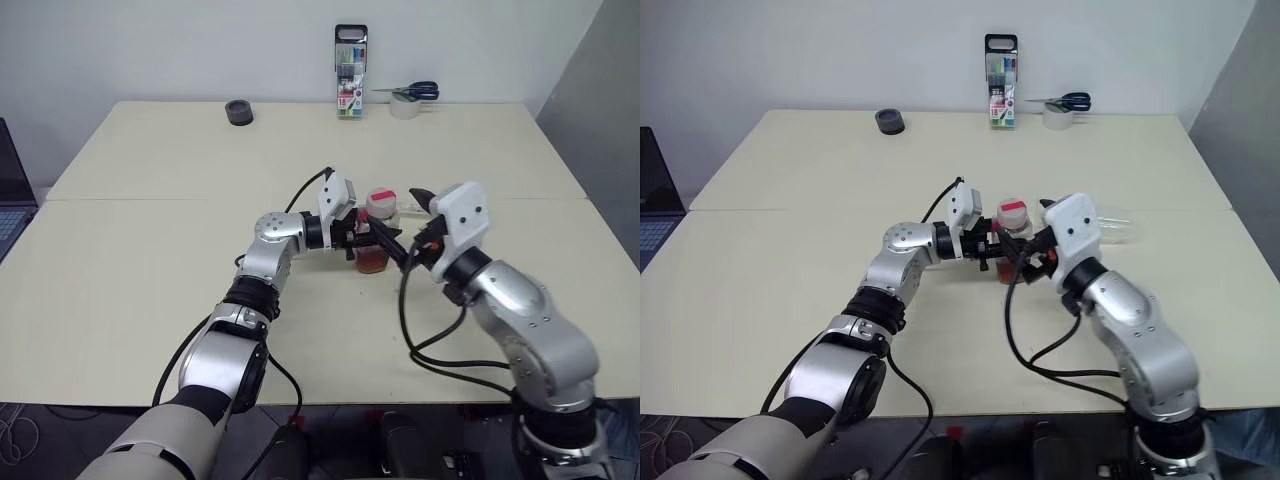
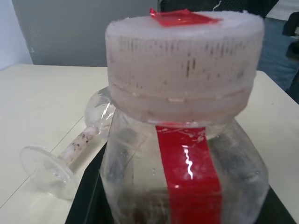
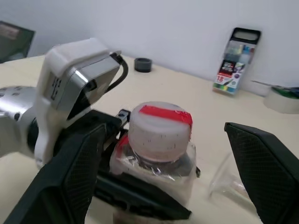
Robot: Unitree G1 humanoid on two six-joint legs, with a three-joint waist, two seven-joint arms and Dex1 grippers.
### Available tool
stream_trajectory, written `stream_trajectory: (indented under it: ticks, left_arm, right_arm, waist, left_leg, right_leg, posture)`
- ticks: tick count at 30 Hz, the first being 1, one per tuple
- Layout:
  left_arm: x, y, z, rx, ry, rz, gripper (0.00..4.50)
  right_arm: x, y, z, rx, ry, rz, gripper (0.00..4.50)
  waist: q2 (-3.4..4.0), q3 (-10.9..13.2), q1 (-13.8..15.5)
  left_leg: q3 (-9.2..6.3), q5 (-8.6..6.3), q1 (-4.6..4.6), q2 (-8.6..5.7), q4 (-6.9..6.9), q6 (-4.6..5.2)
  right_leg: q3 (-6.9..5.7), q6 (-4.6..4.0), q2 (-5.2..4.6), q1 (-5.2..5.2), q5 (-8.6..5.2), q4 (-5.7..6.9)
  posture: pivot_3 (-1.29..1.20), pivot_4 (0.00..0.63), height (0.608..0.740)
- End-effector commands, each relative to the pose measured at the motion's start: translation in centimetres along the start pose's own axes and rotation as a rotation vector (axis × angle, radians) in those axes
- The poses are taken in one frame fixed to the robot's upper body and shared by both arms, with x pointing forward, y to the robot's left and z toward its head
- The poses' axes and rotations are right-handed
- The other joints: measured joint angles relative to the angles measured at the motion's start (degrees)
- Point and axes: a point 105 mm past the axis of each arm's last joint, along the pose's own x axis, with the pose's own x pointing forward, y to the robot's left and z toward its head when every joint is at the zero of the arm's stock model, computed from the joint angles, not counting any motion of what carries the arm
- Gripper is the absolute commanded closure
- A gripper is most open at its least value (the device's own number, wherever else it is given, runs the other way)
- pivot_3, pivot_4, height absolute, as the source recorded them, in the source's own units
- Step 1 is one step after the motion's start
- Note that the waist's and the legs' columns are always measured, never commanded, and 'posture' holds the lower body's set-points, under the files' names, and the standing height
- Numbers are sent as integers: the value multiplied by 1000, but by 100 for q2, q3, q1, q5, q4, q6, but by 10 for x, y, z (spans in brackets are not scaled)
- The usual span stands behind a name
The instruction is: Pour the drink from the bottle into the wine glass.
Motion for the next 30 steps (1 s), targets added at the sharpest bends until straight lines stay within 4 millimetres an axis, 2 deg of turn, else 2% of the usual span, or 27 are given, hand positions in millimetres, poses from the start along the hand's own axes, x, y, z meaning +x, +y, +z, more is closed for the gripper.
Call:
stream_trajectory:
  ticks: [1, 6, 10, 15, 18, 23, 24, 30]
  left_arm:
    - [5, 3, 19, 75, -30, -12, 2812]
    - [5, 3, 17, 86, -26, -10, 2812]
    - [5, 1, 16, 96, -25, -14, 2812]
    - [5, 1, 15, 100, -25, -13, 2812]
    - [4, 2, 15, 101, -23, -12, 2812]
    - [3, 3, 14, 101, -20, -9, 2812]
    - [3, 3, 14, 100, -20, -8, 2812]
    - [2, 2, 14, 103, -17, -16, 2814]
  right_arm:
    - [6, 0, 15, 2, -80, -85, 172]
    - [16, 3, 16, 26, -97, -112, 172]
    - [25, -3, 13, 32, -89, -169, 172]
    - [27, -5, 12, 48, -95, -197, 172]
    - [27, -4, 13, 53, -105, -205, 725]
    - [28, 1, 15, 57, -117, -181, 2488]
    - [29, 3, 15, 59, -116, -172, 2642]
    - [29, 12, 8, 73, -87, -94, 2632]
  waist:
    - [0, 0, 2]
    - [0, 0, 7]
    - [0, 0, 5]
    - [1, 0, 4]
    - [1, -1, 4]
    - [1, -1, 2]
    - [1, -1, 2]
    - [1, -1, 0]
  left_leg:
    - [-1, 0, 0, 0, 1, 0]
    - [0, 0, -2, -4, 2, 0]
    - [1, 0, -1, -3, 1, 0]
    - [1, 0, -1, -4, 1, 0]
    - [1, 0, -1, -3, 1, 1]
    - [1, -1, -1, -3, 1, 2]
    - [0, -1, -1, -4, 1, 2]
    - [1, -2, -1, -4, 1, 3]
  right_leg:
    - [0, 0, 0, 0, 0, 0]
    - [1, 0, -4, 0, 0, -1]
    - [1, 0, -3, 0, 0, -1]
    - [1, 0, -3, 0, 0, -1]
    - [1, 0, -3, 0, 0, -1]
    - [1, 0, -3, 0, 0, -1]
    - [1, 0, -3, 0, 0, -1]
    - [1, 0, -3, 0, 0, -1]
  posture:
    - [0, 150, 740]
    - [0, 150, 740]
    - [0, 150, 740]
    - [0, 150, 740]
    - [0, 150, 740]
    - [0, 150, 740]
    - [0, 150, 740]
    - [0, 150, 740]
